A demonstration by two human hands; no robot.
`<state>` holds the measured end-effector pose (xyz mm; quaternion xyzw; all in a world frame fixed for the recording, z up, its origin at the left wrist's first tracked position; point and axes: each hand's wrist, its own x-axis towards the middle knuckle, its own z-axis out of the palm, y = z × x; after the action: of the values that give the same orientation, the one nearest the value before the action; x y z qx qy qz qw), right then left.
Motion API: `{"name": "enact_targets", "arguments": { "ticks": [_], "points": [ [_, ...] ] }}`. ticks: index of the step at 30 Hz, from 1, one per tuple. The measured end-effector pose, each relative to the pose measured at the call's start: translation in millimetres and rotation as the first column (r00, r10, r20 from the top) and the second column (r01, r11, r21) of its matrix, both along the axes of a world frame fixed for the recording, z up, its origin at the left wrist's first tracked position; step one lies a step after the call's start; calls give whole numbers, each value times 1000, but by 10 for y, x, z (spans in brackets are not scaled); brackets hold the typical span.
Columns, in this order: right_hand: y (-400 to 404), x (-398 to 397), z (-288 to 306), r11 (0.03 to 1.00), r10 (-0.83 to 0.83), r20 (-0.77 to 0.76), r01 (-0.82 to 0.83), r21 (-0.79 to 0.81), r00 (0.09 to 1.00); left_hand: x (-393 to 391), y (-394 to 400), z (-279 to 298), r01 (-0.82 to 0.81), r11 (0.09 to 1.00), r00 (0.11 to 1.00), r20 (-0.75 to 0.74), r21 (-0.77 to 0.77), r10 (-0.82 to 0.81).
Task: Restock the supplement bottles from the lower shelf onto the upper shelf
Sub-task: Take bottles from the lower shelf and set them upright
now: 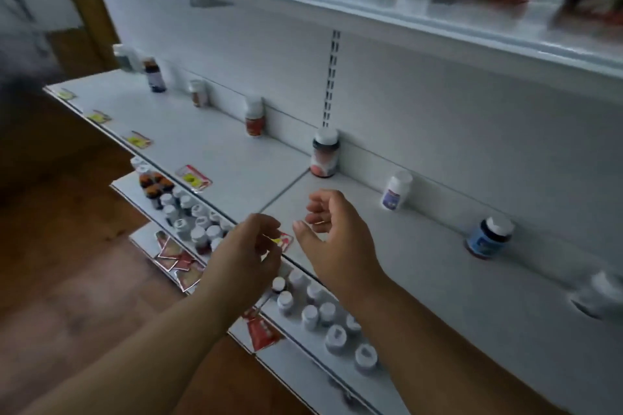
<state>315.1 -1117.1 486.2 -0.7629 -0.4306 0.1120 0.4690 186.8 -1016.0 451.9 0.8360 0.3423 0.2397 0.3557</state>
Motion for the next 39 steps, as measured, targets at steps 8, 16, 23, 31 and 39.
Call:
{"name": "enact_targets", "arguments": {
  "ticks": [8, 16, 23, 31, 39],
  "points": [
    [1546, -310, -109, 948, 318, 48, -316, -32, 947, -635, 1020, -139, -234, 969, 962, -128, 76, 242],
    [3082, -1009, -350, 847, 526, 29, -520, -113, 850, -1391, 2234, -405, -452, 883, 847, -253, 124, 469],
    [4612, -1724, -688, 830, 528, -14, -519, -207, 849, -2078, 3826, -648, -370, 920, 836, -386, 129, 390],
    [6063, -2225, -1018, 835, 457, -55, -450, -317, 888, -2686, 5489, -675, -190, 964, 779, -569, 189, 265],
    [7726, -2311, -1899, 778, 422, 2, -361, -513, 907, -2760, 7004, -1348, -92, 982, 706, -685, 165, 181]
  ]
}}
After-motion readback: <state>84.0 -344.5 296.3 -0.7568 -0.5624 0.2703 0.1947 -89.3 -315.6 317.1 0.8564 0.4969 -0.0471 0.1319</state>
